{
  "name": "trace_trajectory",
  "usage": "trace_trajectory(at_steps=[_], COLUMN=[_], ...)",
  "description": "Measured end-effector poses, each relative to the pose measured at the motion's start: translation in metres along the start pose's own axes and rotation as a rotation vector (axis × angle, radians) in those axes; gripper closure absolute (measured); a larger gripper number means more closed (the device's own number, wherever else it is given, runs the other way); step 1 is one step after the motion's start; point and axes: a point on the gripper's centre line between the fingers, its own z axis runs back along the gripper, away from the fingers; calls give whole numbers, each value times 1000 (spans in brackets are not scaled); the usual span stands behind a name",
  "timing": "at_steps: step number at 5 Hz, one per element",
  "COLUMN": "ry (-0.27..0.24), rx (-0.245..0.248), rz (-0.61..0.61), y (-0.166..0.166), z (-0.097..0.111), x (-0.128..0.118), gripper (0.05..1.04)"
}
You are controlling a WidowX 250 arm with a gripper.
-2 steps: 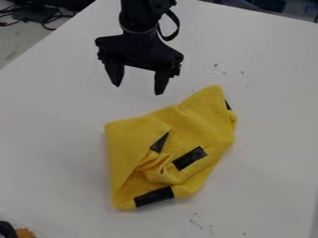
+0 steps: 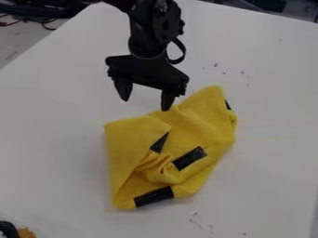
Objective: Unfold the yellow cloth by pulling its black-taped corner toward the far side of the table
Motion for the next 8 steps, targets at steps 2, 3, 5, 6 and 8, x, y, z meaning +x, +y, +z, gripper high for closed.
trace_trajectory(at_steps=[2,3,5,6,8], ry=[44,145,228,267,309], rx=[-71,-122,-167,-176,-215], rz=[8,0,-19,-37,-60], y=[-37,-54,-75,-81,-87], z=[-12,-13,-17,-30,-51], x=[-13,-27,-49,-52,-45], gripper=[83,83,83,83,116])
